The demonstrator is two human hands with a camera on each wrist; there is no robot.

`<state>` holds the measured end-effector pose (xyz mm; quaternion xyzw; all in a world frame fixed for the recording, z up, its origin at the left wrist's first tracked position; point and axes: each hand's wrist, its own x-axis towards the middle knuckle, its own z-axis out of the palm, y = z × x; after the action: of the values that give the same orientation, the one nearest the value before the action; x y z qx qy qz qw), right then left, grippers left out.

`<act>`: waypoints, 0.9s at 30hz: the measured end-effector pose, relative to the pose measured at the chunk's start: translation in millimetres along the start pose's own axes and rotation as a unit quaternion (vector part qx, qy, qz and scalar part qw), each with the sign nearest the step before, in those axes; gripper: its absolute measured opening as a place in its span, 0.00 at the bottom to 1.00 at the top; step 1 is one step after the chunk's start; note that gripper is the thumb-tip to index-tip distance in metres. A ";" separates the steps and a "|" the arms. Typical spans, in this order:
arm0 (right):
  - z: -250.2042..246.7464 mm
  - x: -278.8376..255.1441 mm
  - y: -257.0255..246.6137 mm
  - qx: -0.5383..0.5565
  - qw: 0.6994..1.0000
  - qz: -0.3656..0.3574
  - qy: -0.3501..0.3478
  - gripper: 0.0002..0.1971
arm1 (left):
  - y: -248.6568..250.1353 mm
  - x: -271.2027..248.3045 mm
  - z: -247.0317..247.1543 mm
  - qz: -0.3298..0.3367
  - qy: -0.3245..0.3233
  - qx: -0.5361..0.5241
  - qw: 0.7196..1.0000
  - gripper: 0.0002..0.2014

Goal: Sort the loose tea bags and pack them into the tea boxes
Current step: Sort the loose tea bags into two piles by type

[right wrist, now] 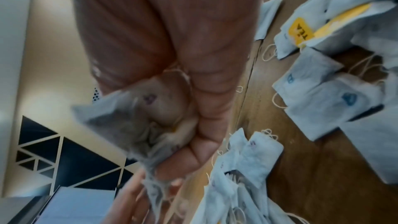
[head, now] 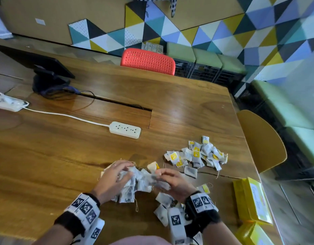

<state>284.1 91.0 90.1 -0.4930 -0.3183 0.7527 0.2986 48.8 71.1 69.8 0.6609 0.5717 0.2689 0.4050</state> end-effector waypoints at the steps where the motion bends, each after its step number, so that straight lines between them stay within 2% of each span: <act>1: 1.9 -2.4 5.4 -0.004 1.000 -0.004 -0.025 0.07 | 4.4 -0.7 3.9 0.013 -0.024 -0.013 1.000 0.20; 2: 3.7 -3.9 9.3 -0.011 0.999 -0.009 -0.046 0.05 | 9.2 -0.9 7.7 0.017 -0.048 -0.031 0.998 0.22; 5: 7.8 -6.6 17.3 -0.040 0.996 -0.027 -0.071 0.08 | 20.7 -4.3 17.6 0.011 -0.097 -0.076 0.992 0.16; 10: 5.3 -15.7 21.0 -0.050 0.995 -0.018 -0.081 0.12 | 18.9 -5.1 25.5 0.045 -0.061 -0.087 0.993 0.08; 15: 8.6 -22.1 24.1 -0.059 0.996 -0.019 -0.068 0.14 | 23.5 -7.0 26.0 0.059 -0.063 -0.128 0.988 0.03; 18: 8.5 -24.9 24.1 -0.020 0.998 -0.023 -0.058 0.17 | 22.9 -4.7 26.1 0.045 -0.049 -0.141 0.988 0.02; 21: 5.8 -27.7 23.4 0.038 0.998 -0.024 -0.054 0.20 | 20.2 -2.0 25.5 0.001 -0.026 -0.183 0.983 0.04; 25: -0.5 -34.2 22.9 0.106 0.994 0.017 0.006 0.15 | 19.7 -1.5 24.1 -0.023 0.021 -0.167 0.986 0.05; 27: -4.4 -38.7 23.7 0.156 0.987 0.029 0.027 0.12 | 22.3 -1.5 24.7 -0.036 0.026 -0.204 0.978 0.04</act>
<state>297.9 47.7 91.8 -0.4693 -0.1743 0.7878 0.3588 80.8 63.6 75.7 0.5359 0.5388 0.3821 0.5258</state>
